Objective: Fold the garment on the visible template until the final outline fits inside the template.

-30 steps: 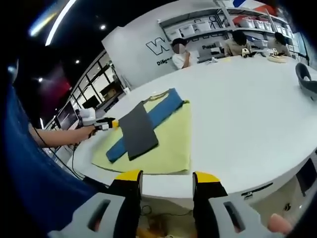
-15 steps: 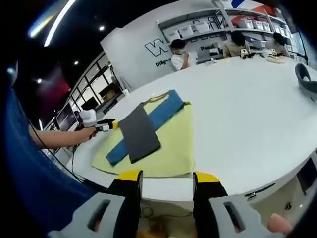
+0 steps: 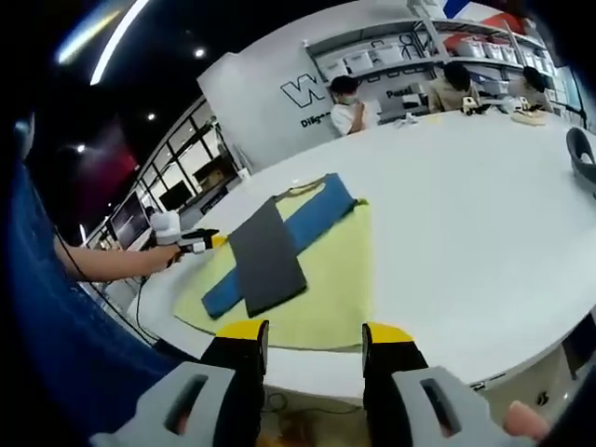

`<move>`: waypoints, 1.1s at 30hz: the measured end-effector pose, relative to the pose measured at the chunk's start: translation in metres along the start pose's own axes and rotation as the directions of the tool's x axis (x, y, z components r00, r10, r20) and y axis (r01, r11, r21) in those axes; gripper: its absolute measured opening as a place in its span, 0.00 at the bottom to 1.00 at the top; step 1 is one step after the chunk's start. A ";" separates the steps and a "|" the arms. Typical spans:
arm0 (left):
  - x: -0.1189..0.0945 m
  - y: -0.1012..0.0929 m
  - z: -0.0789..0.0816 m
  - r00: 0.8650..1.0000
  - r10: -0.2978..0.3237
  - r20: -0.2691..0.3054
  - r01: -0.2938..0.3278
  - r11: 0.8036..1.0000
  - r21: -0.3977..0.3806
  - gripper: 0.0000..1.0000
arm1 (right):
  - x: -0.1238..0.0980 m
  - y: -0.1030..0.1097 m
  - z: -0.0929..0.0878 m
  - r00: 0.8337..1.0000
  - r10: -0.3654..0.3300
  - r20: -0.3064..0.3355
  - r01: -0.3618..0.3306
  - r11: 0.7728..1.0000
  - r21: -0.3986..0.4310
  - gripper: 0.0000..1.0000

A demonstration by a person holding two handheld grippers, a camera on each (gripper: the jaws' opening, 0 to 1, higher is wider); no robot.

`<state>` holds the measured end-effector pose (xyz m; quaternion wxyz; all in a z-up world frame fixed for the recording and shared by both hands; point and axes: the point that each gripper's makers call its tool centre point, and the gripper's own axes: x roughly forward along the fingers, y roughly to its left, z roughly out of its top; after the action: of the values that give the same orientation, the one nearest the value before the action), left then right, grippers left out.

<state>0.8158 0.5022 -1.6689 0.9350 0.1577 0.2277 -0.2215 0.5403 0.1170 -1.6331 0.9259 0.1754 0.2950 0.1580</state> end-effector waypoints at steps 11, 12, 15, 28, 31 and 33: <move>-0.025 0.005 -0.016 0.999 0.025 -0.047 -0.025 1.000 0.011 0.47 | 0.001 -0.001 0.001 1.000 0.023 0.008 -0.023 1.000 -0.005 0.36; -0.026 0.005 -0.017 0.999 0.026 -0.047 -0.026 1.000 0.010 0.47 | 0.001 -0.001 0.001 1.000 0.024 0.008 -0.024 1.000 -0.005 0.36; -0.027 0.006 -0.017 0.999 0.028 -0.045 -0.027 1.000 0.007 0.48 | 0.000 -0.001 0.001 1.000 0.026 0.009 -0.026 1.000 -0.006 0.36; -0.126 -0.069 -0.019 0.990 -0.138 0.024 0.138 0.929 -0.342 0.49 | 0.000 -0.014 0.005 0.996 0.089 0.002 -0.089 0.996 -0.018 0.36; -0.140 -0.080 -0.029 0.985 -0.174 0.017 0.164 0.885 -0.437 0.50 | 0.001 -0.020 0.008 0.994 0.105 0.004 -0.105 0.994 -0.005 0.36; -0.145 -0.084 -0.031 0.983 -0.186 0.013 0.171 0.871 -0.461 0.50 | 0.002 -0.021 0.009 0.994 0.108 0.002 -0.108 0.994 0.000 0.35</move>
<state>0.6478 0.4926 -1.6399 0.9175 -0.0864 0.3021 -0.2439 0.5510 0.0970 -1.6364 0.9162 0.1912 0.2842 0.2078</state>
